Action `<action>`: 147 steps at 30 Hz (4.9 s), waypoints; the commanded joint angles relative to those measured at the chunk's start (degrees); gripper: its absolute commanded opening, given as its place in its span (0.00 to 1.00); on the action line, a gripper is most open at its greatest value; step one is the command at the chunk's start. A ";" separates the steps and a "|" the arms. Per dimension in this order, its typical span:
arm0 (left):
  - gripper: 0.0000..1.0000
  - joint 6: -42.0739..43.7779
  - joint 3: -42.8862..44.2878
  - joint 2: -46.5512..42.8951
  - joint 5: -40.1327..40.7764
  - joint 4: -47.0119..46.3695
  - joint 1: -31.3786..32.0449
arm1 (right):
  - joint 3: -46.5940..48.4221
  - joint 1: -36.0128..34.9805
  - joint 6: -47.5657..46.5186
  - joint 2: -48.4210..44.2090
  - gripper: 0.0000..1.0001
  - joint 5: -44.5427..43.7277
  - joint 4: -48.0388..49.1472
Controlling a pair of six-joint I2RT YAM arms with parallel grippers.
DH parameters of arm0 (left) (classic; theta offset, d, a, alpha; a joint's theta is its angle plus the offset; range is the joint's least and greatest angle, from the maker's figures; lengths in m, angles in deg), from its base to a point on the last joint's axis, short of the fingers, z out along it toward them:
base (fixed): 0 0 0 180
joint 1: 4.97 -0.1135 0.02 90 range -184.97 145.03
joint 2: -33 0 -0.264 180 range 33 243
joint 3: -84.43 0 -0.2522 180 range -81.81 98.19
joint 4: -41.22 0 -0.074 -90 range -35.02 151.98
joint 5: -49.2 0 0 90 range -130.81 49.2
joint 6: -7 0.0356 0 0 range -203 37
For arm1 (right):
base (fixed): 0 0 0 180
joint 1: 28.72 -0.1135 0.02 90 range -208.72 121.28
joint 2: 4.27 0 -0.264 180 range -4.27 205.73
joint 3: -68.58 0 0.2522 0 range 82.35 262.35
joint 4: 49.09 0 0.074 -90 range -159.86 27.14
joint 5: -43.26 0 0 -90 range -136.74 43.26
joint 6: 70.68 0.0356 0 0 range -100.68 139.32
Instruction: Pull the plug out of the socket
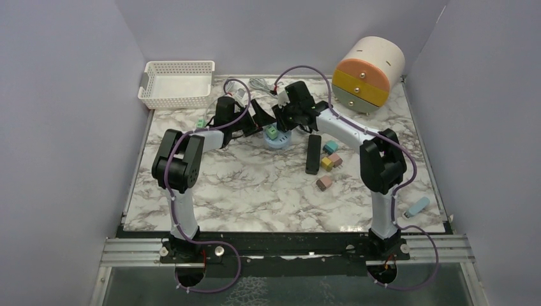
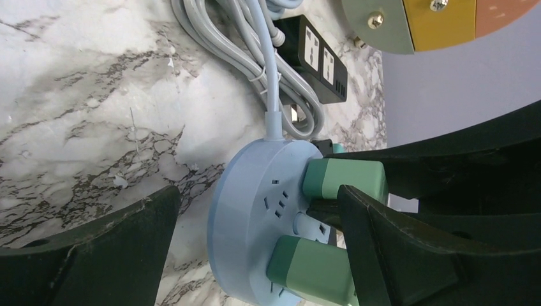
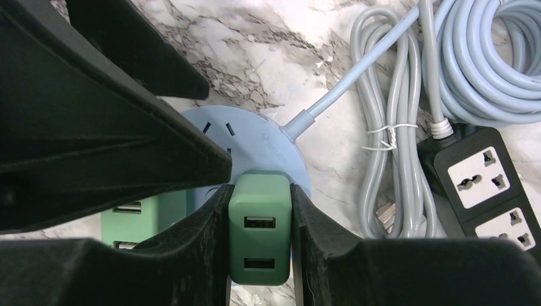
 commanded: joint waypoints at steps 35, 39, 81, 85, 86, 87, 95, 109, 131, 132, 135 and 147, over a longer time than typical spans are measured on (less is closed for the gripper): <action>0.00 6.83 6.10 4.65 9.96 9.66 2.34 | -2.92 10.13 11.19 -14.75 0.01 27.64 10.61; 0.00 7.08 6.69 5.19 10.45 9.88 2.33 | -5.16 8.18 6.53 -17.14 0.01 15.70 6.68; 0.00 6.91 10.82 5.35 9.29 9.73 2.22 | -0.13 5.62 4.01 4.09 0.21 22.46 2.41; 0.00 6.95 10.83 5.44 9.70 9.90 2.21 | -1.99 4.13 1.37 0.51 0.01 11.55 2.96; 0.00 6.99 10.83 5.52 9.80 10.00 2.23 | -4.23 1.90 -0.87 -1.65 0.01 3.11 5.43; 0.00 7.06 10.88 5.66 10.03 10.15 2.23 | -7.87 -0.31 -3.18 -4.38 0.01 -5.26 9.53; 0.00 8.13 10.65 5.50 11.39 10.90 2.29 | -1.84 8.38 14.64 -1.91 0.01 35.72 8.15; 0.00 8.22 10.24 5.23 11.14 10.13 2.33 | -2.63 1.21 6.41 -6.95 0.01 16.87 1.56; 0.32 9.61 16.93 8.60 14.75 14.98 1.68 | -18.84 2.56 5.03 -7.04 0.28 29.55 -4.91; 0.38 10.18 17.62 8.23 15.43 15.98 1.43 | -19.70 2.58 4.84 -6.78 0.35 29.12 -4.61; 0.66 11.40 19.34 6.91 16.44 18.35 0.15 | -20.26 2.56 4.00 -6.40 0.51 27.88 -4.58; 0.99 19.45 17.78 -13.07 23.39 30.08 -5.48 | -16.27 2.54 6.84 -11.07 0.86 22.56 4.92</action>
